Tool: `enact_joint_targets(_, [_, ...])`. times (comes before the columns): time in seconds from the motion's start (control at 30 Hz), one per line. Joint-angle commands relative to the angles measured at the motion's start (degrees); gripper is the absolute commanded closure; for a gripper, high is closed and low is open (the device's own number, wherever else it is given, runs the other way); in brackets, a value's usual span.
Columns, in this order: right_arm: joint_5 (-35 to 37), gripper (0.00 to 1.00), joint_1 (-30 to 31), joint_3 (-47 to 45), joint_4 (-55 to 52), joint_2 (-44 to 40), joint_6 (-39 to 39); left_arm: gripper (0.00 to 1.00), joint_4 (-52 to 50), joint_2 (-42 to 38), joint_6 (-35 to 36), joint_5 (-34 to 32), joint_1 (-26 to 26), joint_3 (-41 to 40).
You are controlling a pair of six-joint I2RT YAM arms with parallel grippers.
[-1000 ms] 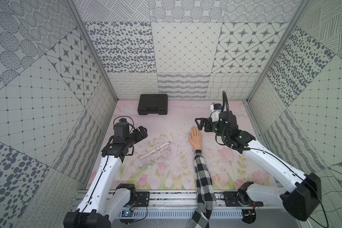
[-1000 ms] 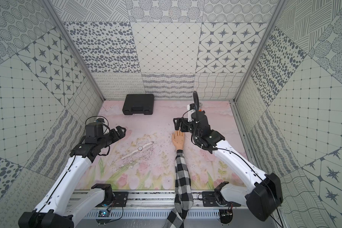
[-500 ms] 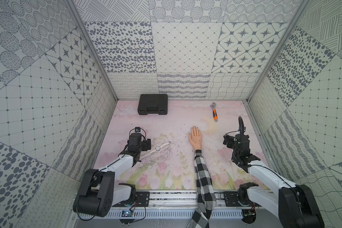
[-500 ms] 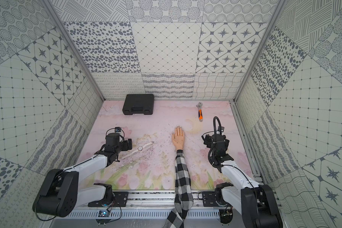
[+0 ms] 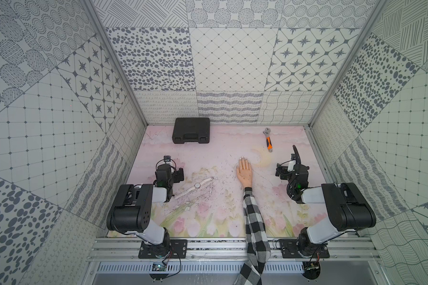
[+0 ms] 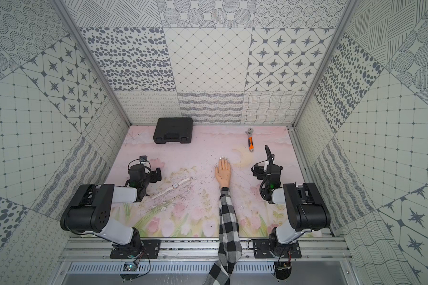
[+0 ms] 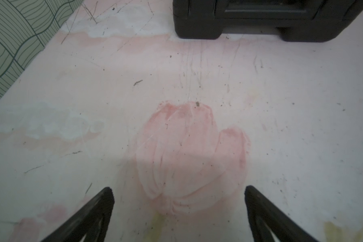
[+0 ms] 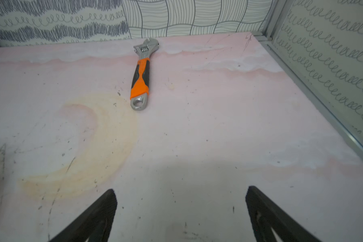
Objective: Take off the watch
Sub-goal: Reset both arms
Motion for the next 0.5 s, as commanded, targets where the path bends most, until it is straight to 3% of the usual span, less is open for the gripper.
enact_joint_targets(0.0, [-3.97, 0.02, -0.59, 1.29, 2.22, -0.88, -0.94, 0.01, 6.34, 0.39, 0.94, 3.13, 0.57, 0.89])
enact_joint_targets(0.47, [-3.62, 0.02, -0.06, 1.79, 1.15, -0.90, -1.38, 0.02, 6.84, 0.31, 1.42, 1.70, -0.14, 0.73])
